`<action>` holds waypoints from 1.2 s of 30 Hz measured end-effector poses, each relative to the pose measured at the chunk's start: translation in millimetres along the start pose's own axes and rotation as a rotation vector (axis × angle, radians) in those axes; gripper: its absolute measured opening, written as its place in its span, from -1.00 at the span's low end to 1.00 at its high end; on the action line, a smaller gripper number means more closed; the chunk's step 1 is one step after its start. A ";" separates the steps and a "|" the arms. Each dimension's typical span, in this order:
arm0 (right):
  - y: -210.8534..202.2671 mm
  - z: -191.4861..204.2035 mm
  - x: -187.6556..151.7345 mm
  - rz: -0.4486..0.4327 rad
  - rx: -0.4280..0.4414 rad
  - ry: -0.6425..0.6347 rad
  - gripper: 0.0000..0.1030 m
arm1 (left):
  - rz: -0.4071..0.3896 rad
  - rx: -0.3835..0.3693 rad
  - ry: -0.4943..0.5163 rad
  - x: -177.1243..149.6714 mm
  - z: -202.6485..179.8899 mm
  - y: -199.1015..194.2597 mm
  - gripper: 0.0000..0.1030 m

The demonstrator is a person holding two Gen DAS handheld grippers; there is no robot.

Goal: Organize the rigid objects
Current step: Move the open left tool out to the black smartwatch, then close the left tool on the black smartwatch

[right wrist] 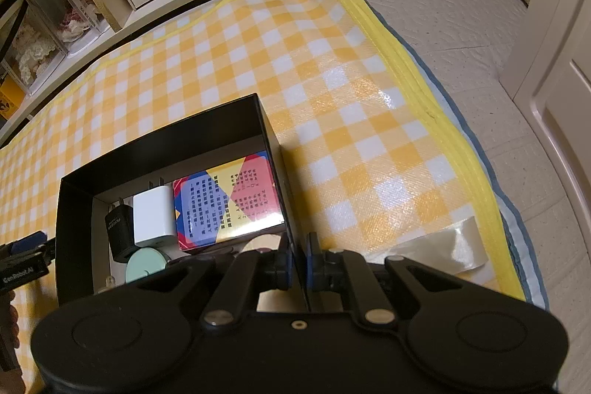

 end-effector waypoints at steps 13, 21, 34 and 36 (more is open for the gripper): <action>0.8 -1.2 -0.5 0.000 0.005 0.001 -0.85 | 0.007 -0.203 0.353 -16.4 -31.6 -0.1 0.36; 0.7 -0.8 -0.4 0.000 0.005 0.000 -0.85 | -0.056 -0.142 0.373 -14.3 -27.0 11.3 0.41; 0.6 -1.0 0.0 0.000 0.004 0.000 -0.85 | -0.074 -0.132 0.414 -2.5 -9.8 4.7 0.36; 0.6 -1.0 -0.1 0.000 0.003 -0.003 -0.85 | -0.081 -0.179 0.484 -3.8 -17.5 6.7 0.33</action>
Point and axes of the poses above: each gripper's, at about its wrist camera, not at the fingertips, and y roughly the way its jaws point, z to its left, x to its top, the point moved 5 cm from there along y, roughly the way its jaws point, and after that the axes turned 9 degrees about -y, right-handed, at the moved point
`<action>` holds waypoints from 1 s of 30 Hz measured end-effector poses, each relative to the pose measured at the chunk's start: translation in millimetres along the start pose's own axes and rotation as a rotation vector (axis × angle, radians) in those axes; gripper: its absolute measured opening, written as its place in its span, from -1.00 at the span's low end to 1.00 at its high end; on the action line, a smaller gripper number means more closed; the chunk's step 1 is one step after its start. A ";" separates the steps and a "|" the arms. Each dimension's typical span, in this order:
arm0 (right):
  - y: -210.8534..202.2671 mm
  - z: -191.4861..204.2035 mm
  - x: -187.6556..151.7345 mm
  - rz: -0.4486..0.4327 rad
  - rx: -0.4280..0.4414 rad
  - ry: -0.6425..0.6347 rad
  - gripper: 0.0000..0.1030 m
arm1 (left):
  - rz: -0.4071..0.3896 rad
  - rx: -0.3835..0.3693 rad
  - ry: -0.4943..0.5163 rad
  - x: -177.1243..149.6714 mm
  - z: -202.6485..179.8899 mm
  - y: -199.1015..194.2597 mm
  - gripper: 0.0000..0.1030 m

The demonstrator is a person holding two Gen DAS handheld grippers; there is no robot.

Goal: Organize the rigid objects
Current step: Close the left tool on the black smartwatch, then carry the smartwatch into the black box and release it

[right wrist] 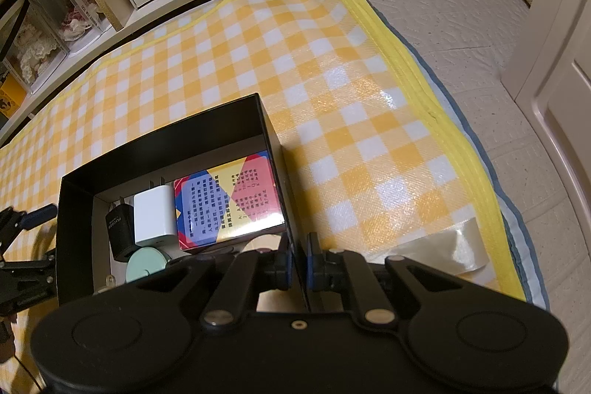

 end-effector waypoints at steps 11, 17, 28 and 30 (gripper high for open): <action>0.7 1.1 0.7 0.002 -0.005 -0.007 -0.85 | -0.024 -0.078 0.089 6.1 10.3 10.2 0.04; 0.6 2.1 1.0 0.001 -0.006 -0.011 -0.85 | -0.016 -0.137 0.163 10.8 10.3 16.5 0.21; 0.8 3.2 1.4 0.000 -0.007 -0.015 -0.85 | 0.035 -0.151 0.176 12.7 6.6 13.5 -0.04; 0.9 3.0 1.4 0.001 -0.007 -0.016 -0.85 | 0.015 -0.137 0.154 16.7 8.6 7.0 -0.04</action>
Point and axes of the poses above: each gripper's, at about its wrist camera, not at the fingertips, and y roughly the way its jaws point, z to its left, x to its top, the point moved 5 cm from there along y, roughly the way its jaws point, and after that the axes turned 9 degrees about -y, right-handed, at the moved point
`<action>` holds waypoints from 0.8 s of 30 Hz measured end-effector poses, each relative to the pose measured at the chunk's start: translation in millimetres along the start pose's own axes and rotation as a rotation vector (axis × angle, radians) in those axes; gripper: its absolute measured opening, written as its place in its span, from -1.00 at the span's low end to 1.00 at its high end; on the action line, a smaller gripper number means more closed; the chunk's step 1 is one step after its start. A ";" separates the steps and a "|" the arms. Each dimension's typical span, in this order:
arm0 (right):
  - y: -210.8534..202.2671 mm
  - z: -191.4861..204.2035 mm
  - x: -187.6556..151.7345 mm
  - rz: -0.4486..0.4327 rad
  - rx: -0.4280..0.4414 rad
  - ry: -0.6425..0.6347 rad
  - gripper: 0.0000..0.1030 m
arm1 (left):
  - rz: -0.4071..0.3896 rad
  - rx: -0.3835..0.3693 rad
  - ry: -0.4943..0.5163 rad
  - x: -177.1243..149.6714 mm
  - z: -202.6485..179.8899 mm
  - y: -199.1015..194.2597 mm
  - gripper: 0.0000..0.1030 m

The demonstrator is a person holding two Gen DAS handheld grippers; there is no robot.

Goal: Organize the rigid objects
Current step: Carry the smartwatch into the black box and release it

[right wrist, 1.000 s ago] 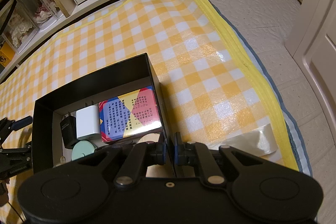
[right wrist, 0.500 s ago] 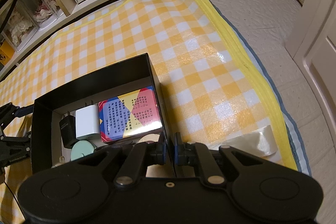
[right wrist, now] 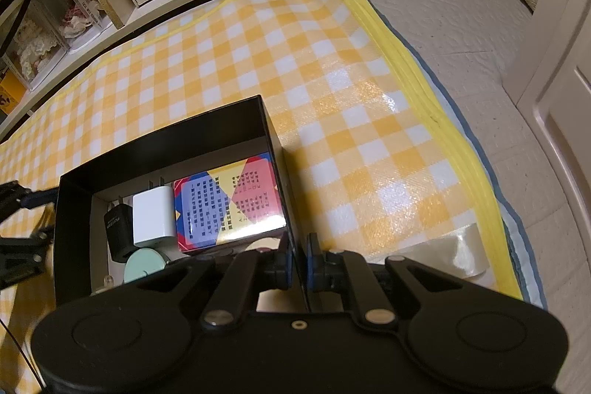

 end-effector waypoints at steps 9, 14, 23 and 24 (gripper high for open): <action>0.0 -0.5 1.1 0.000 0.007 0.002 -0.85 | -0.120 -0.131 0.044 44.6 -47.8 -60.8 -0.04; 0.1 -1.3 1.2 -0.001 0.009 0.001 -0.85 | -0.074 -0.279 0.125 47.3 -99.8 -66.2 -0.04; 0.6 -1.4 1.0 -0.001 0.010 0.001 -0.84 | 0.029 -0.403 0.227 28.6 -138.7 -44.2 -0.04; 0.7 -1.5 1.3 -0.001 0.011 0.001 -0.84 | 0.038 -0.407 0.234 27.2 -140.1 -41.3 -0.04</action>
Point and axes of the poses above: each gripper's, at about its wrist camera, not at the fingertips, and y roughly the way its jaws point, z to its left, x to its top, the point moved 5 cm from there along y, roughly the way its jaws point, and after that the axes turned 9 degrees about -y, right-handed, at the moved point
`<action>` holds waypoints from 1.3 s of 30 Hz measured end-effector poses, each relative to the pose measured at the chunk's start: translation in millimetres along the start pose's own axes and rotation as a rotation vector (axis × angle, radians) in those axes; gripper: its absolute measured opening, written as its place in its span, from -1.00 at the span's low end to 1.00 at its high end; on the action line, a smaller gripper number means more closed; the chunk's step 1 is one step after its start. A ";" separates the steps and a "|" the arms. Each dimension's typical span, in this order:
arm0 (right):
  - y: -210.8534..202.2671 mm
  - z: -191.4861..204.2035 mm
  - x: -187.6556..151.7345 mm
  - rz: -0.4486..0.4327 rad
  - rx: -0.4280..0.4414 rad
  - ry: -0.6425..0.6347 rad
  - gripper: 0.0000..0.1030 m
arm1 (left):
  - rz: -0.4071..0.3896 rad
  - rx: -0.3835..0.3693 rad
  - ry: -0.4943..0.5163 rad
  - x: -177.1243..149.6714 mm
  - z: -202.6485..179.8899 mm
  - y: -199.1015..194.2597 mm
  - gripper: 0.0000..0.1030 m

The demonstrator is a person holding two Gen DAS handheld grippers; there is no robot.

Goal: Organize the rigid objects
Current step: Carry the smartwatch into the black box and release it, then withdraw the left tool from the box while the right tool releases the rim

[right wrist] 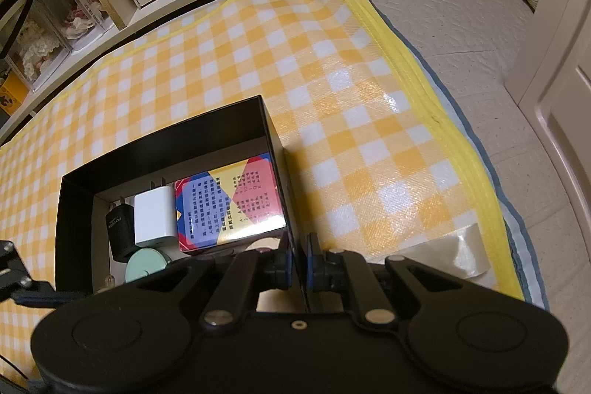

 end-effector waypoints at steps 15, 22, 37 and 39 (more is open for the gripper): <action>0.1 -0.5 0.3 0.000 0.000 0.000 -0.84 | 0.060 -0.043 -0.043 -9.7 12.5 27.8 0.14; -0.1 -0.6 0.2 0.000 -0.001 -0.003 -0.84 | 0.076 -0.048 -0.076 -12.1 17.9 25.2 0.18; -0.4 -1.5 0.6 0.001 0.001 -0.002 -0.84 | 0.037 -0.063 -0.145 0.5 14.0 5.4 0.19; -0.5 -1.4 0.7 0.001 0.002 -0.001 -0.84 | 0.033 -0.060 -0.165 3.7 10.8 0.7 0.19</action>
Point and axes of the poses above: each gripper's, at about its wrist camera, not at the fingertips, and y roughly the way its jaws point, z to its left, x to its top, the point moved 5 cm from there along y, roughly the way its jaws point, and after that the axes turned 9 degrees about -y, right-handed, at the moved point
